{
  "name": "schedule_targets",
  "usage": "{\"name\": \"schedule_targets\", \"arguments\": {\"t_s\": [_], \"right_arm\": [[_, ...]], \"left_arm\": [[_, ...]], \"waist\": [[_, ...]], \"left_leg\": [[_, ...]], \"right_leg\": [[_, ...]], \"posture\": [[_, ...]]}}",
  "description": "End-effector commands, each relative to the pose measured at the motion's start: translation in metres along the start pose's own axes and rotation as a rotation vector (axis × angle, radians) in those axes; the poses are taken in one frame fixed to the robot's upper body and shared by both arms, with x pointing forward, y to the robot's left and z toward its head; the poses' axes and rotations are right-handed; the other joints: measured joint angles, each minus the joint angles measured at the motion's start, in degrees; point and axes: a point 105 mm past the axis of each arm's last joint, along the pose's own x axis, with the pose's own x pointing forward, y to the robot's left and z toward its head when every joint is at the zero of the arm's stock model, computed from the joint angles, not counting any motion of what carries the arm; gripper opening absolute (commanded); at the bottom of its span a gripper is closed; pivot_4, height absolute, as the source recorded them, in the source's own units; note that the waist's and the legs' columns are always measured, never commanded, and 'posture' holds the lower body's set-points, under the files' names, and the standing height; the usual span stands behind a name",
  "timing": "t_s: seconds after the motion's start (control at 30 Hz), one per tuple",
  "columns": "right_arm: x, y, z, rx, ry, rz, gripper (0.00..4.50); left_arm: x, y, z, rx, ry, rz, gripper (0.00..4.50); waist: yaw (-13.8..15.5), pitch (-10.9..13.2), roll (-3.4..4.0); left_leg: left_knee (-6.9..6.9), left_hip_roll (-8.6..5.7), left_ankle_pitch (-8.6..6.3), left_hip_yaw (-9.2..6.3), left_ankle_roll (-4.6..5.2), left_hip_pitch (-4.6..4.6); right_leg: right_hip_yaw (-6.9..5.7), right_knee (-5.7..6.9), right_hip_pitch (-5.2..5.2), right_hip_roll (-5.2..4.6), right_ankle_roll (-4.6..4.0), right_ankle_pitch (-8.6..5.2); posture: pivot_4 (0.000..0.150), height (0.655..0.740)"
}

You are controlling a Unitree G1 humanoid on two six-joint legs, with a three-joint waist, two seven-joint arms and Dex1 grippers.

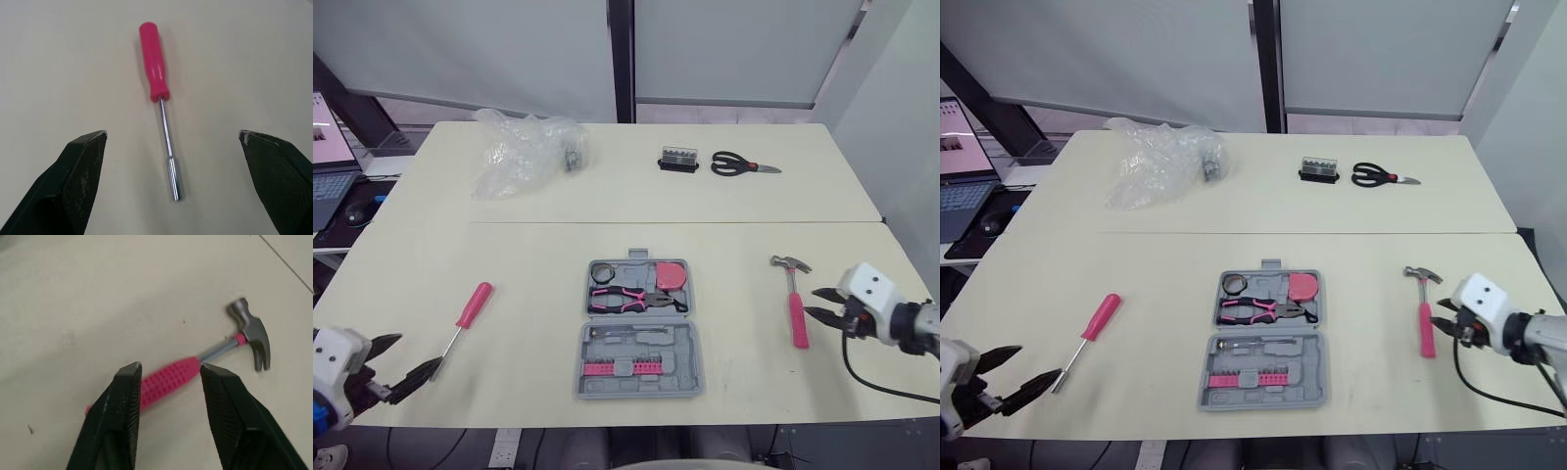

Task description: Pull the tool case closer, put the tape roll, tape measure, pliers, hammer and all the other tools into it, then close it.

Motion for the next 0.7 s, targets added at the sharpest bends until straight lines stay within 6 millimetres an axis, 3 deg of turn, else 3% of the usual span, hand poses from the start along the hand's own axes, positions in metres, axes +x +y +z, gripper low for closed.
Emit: {"name": "schedule_targets", "arguments": {"t_s": [0.03,0.17,0.7], "right_arm": [[-0.015,-0.01,-0.008,-0.011,0.022,-0.025,3.22],[-0.016,-0.006,-0.019,0.016,0.058,-0.018,4.46],[-0.022,-0.005,-0.031,-0.011,0.099,-0.035,4.46]], "left_arm": [[-0.009,0.01,0.003,0.017,-0.003,0.034,4.5],[-0.007,0.008,0.0,0.01,0.01,0.013,4.5],[-0.015,0.012,-0.008,0.01,0.032,0.011,4.5]], "waist": [[0.01,-0.02,-0.04],[0.01,-0.02,-0.04],[-0.15,-0.03,-0.04]], "left_leg": [[0.0,0.0,0.0,0.0,0.0,0.0],[-0.01,0.0,0.0,-0.01,0.0,-0.01],[-0.04,0.0,0.0,0.01,0.0,0.01]], "right_leg": [[0.0,0.0,0.0,0.0,0.0,0.0],[0.0,0.0,0.01,0.0,0.0,0.0],[0.0,0.0,0.01,0.0,0.0,0.0]], "posture": [[0.15,0.74],[0.15,0.74],[0.15,0.74]]}}
